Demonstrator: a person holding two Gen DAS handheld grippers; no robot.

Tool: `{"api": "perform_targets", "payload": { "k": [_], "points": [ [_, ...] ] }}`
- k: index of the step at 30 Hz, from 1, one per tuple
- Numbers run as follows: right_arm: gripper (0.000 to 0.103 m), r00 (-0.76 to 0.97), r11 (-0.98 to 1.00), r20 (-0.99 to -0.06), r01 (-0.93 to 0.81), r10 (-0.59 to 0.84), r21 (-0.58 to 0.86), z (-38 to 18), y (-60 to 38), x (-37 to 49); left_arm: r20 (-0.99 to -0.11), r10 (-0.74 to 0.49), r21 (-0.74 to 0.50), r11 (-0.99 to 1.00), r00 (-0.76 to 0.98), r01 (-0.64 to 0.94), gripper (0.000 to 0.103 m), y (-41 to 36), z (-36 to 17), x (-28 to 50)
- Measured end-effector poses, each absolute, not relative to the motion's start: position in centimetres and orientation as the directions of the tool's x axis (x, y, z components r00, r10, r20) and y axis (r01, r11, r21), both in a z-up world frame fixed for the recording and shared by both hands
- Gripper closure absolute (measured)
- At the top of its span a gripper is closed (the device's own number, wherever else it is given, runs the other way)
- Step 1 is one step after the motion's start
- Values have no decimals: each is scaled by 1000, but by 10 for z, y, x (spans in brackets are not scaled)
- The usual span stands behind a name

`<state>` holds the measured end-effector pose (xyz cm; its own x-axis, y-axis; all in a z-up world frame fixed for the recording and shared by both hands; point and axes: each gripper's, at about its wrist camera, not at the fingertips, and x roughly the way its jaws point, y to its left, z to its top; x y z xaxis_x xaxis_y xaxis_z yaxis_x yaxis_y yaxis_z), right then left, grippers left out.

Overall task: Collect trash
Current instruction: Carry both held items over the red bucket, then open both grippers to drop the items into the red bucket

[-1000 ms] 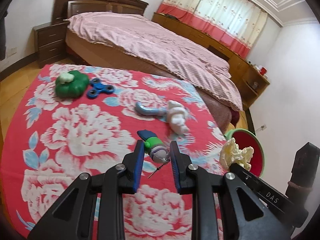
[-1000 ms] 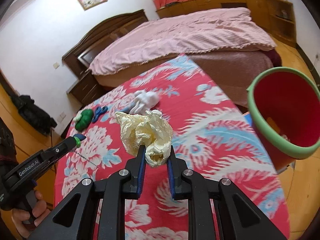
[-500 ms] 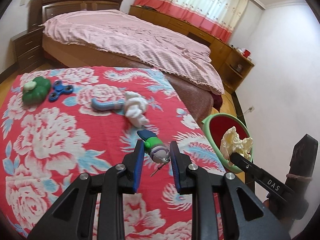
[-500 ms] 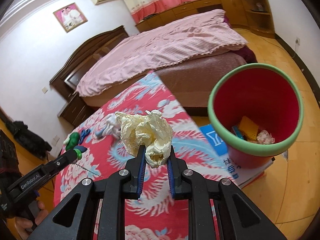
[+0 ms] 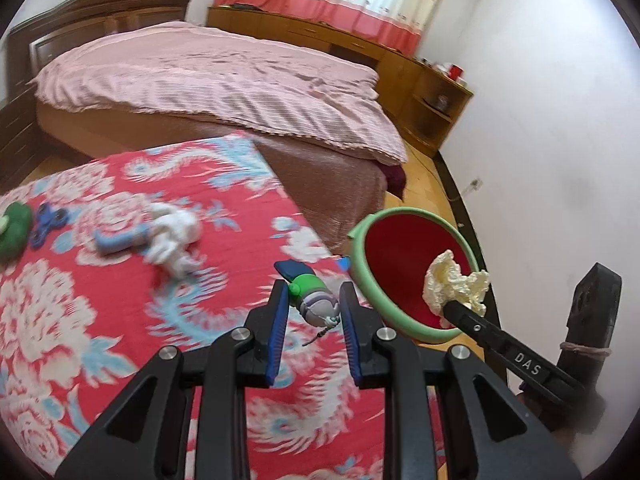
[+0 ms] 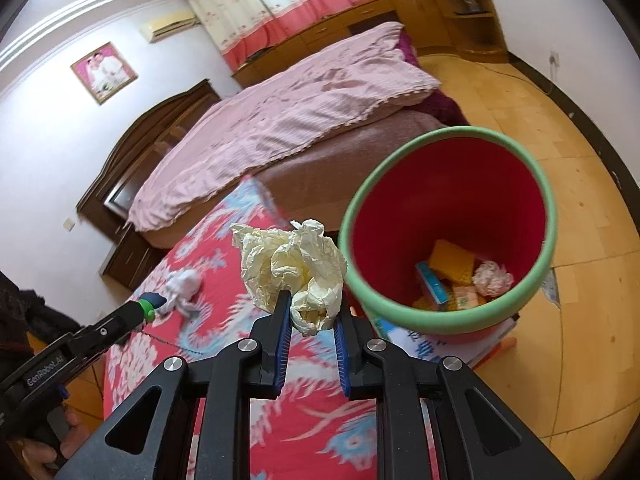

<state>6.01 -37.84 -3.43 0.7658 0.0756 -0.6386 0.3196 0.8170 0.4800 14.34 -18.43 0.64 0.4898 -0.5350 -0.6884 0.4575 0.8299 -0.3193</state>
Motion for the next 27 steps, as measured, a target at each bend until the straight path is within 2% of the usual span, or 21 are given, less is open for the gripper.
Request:
{"api": "perform_targets", "payload": {
  "k": [18,27],
  "points": [
    [83,740,752,-672,454,-20,477,-58,-448,47,-708,-592,-295,743,385,601,77,-294,-5,156],
    [82,718,724,-695,496,-32,479,-77,-474,50,-732,-594,-296,719,335,629,77,-335,-29,168]
  ]
}}
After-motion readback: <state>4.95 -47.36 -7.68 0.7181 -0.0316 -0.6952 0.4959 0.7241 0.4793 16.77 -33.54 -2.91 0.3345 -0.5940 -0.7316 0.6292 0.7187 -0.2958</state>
